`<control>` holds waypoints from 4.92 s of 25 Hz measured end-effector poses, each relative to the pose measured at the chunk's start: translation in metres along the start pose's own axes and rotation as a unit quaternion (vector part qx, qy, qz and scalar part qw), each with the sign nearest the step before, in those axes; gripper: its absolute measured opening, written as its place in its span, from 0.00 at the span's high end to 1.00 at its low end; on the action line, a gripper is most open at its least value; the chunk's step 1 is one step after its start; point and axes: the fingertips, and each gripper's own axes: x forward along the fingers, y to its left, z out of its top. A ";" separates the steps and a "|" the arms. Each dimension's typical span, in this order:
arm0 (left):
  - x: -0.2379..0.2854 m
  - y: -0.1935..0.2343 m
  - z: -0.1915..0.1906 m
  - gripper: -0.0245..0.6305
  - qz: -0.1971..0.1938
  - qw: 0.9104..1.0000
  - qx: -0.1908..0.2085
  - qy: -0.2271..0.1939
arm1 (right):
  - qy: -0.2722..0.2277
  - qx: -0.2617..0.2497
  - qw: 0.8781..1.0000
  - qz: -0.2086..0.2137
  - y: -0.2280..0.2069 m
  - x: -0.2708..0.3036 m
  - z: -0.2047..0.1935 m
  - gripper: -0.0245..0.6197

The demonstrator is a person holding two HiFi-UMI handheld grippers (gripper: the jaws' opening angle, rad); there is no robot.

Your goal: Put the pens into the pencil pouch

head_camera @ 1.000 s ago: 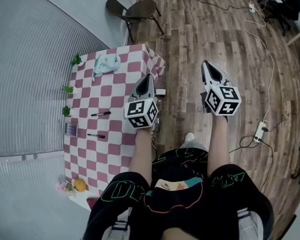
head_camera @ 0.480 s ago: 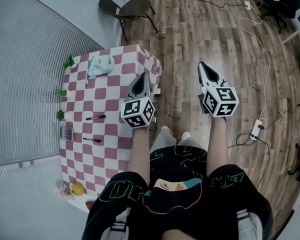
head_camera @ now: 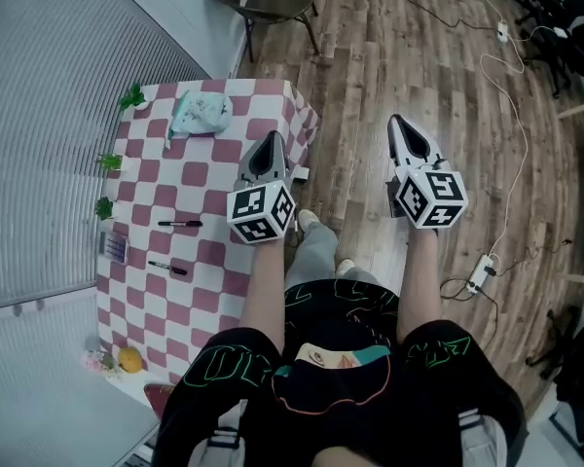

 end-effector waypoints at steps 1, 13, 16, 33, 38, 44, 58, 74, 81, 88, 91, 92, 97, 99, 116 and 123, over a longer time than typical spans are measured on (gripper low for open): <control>0.003 0.009 0.004 0.97 0.006 1.000 -0.002 -0.008 | -0.008 -0.006 1.000 0.009 0.005 0.009 0.005 0.96; 0.010 0.130 -0.001 0.97 0.130 0.991 -0.035 -0.009 | 0.045 -0.036 0.991 0.124 0.075 0.133 -0.006 0.93; 0.004 0.160 -0.003 0.97 0.161 0.986 -0.050 -0.009 | 0.070 -0.048 0.982 0.171 0.109 0.164 -0.015 0.87; -0.038 0.270 -0.032 0.97 0.272 0.953 -0.131 -0.015 | 0.223 -0.196 0.872 0.388 0.296 0.273 -0.082 0.72; -0.058 0.299 -0.035 0.97 0.309 0.940 -0.143 -0.026 | 0.257 -0.226 0.847 0.407 0.332 0.301 -0.104 0.72; -0.070 0.322 -0.041 0.97 0.335 0.926 -0.170 -0.042 | 0.300 -0.262 0.816 0.418 0.362 0.331 -0.129 0.72; -0.057 0.337 -0.051 0.97 0.329 0.920 -0.204 -0.057 | 0.413 -0.321 0.741 0.420 0.397 0.377 -0.197 0.70; -0.072 0.346 -0.059 0.97 0.382 0.897 -0.216 -0.052 | 0.474 -0.365 0.709 0.374 0.396 0.402 -0.242 0.65; -0.077 0.337 -0.057 0.97 0.402 0.889 -0.211 -0.055 | 0.475 -0.368 0.706 0.375 0.397 0.400 -0.242 0.88; -0.088 0.324 -0.050 0.97 0.424 0.881 -0.201 -0.064 | 0.457 -0.347 0.719 0.393 0.395 0.393 -0.232 0.95; -0.095 0.317 -0.047 0.97 0.436 0.876 -0.197 -0.069 | 0.434 -0.333 0.728 0.414 0.396 0.383 -0.216 0.95; -0.097 0.315 -0.046 0.97 0.440 0.874 -0.196 -0.070 | 0.425 -0.327 0.731 0.421 0.396 0.380 -0.210 0.95; -0.105 0.301 -0.036 0.97 0.458 0.866 -0.182 -0.079 | 0.384 -0.285 0.749 0.459 0.393 0.363 -0.179 0.95; -0.106 0.293 -0.030 0.97 0.463 0.865 -0.174 -0.082 | 0.367 -0.266 0.755 0.473 0.390 0.357 -0.164 0.95; -0.152 0.254 0.034 0.97 0.517 0.846 -0.086 -0.097 | 0.208 -0.104 0.742 0.629 0.403 0.291 -0.050 0.95; -0.180 0.250 0.074 0.97 0.530 0.837 -0.049 -0.129 | 0.144 -0.063 0.709 0.688 0.421 0.259 0.002 0.95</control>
